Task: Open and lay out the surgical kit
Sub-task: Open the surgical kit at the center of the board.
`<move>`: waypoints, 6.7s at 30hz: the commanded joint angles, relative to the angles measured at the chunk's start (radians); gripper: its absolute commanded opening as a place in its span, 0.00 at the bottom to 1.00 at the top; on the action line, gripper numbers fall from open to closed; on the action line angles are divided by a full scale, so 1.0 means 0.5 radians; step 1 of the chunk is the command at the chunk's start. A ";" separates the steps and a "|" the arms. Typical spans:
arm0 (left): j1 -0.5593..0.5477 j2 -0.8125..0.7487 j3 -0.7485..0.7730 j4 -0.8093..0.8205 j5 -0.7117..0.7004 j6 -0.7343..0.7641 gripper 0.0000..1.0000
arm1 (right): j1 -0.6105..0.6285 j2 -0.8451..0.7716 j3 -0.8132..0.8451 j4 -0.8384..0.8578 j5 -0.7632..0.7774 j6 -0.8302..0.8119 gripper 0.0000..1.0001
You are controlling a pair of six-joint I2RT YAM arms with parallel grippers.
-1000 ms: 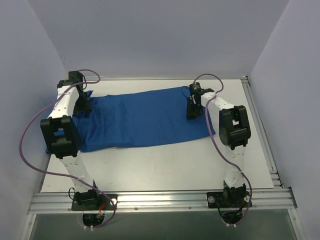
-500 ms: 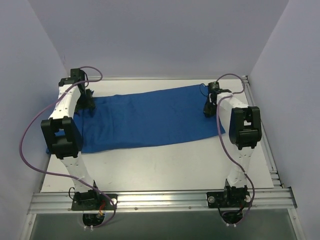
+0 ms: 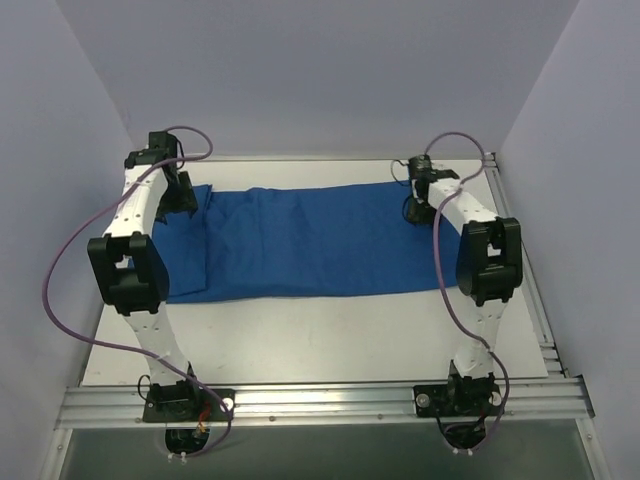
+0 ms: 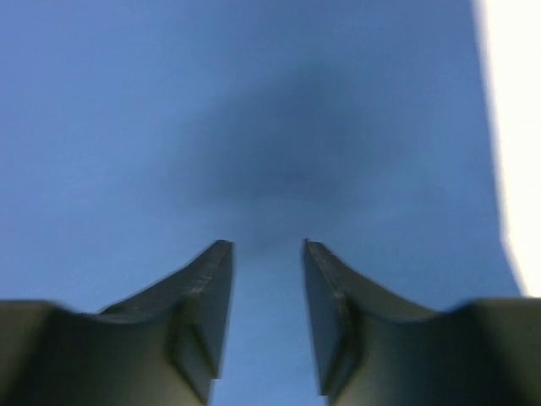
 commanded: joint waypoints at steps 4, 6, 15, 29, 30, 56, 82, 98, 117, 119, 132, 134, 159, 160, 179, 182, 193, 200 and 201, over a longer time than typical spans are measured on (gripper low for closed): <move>-0.109 0.282 0.313 -0.078 0.020 0.031 0.69 | 0.291 0.139 0.502 -0.197 -0.034 -0.076 0.52; -0.201 0.343 0.325 -0.078 -0.115 0.010 0.70 | 0.282 0.200 0.479 -0.179 -0.092 -0.066 0.54; -0.266 0.463 0.396 0.032 -0.186 -0.055 0.70 | 0.043 0.296 0.074 0.112 -0.307 -0.021 0.05; -0.306 0.935 1.070 -0.189 -0.174 -0.045 0.70 | -0.276 0.440 -0.062 -0.007 -0.074 -0.005 0.00; -0.312 0.969 1.119 -0.204 -0.174 -0.048 0.70 | -0.273 0.434 -0.046 -0.022 -0.068 -0.008 0.00; -0.309 1.148 1.470 -0.186 -0.143 -0.088 0.46 | -0.347 0.440 -0.019 -0.081 0.043 -0.060 0.00; 0.433 0.672 1.494 -0.241 -0.754 0.252 0.60 | -0.497 0.526 0.221 -0.268 0.331 -0.109 0.00; 0.139 0.341 0.830 -0.222 -0.144 0.001 0.70 | -0.332 0.232 0.473 -0.296 -0.242 -0.076 0.20; 0.035 -0.543 -0.883 0.170 0.197 -0.211 0.74 | -0.193 -0.051 -0.230 0.002 -0.555 0.010 0.42; 0.053 -0.629 -1.027 0.182 0.264 -0.239 0.74 | -0.193 -0.066 -0.233 0.002 -0.543 -0.002 0.43; 0.256 -0.687 -1.350 0.455 0.479 -0.275 0.73 | -0.209 -0.115 -0.325 0.070 -0.583 -0.030 0.45; 0.256 -0.651 -1.344 0.477 0.553 -0.285 0.72 | -0.209 -0.115 -0.325 0.073 -0.586 -0.036 0.46; 0.280 -0.555 -1.090 0.364 0.189 -0.129 0.02 | -0.206 -0.014 -0.246 -0.028 -0.427 -0.020 0.45; 0.280 -0.580 -1.040 0.321 0.064 -0.064 0.02 | -0.206 -0.002 -0.233 -0.053 -0.417 -0.014 0.45; 0.326 -0.218 -0.150 -0.277 -1.555 -0.073 0.67 | -0.135 0.139 -0.006 -0.179 -0.377 0.004 0.43; 0.293 -0.230 -0.141 -0.272 -1.289 -0.082 0.74 | -0.138 0.109 -0.055 -0.182 -0.368 -0.008 0.43; 0.022 -0.038 -0.325 0.026 -0.356 -0.199 0.61 | -0.255 0.029 -0.368 -0.066 -0.203 0.001 0.36; 0.047 0.037 -0.346 0.118 -0.088 -0.193 0.56 | -0.396 0.234 -0.301 -0.050 -0.117 -0.020 0.36; 0.053 0.025 -0.362 0.133 -0.055 -0.190 0.56 | -0.408 0.304 -0.261 -0.062 -0.089 -0.020 0.36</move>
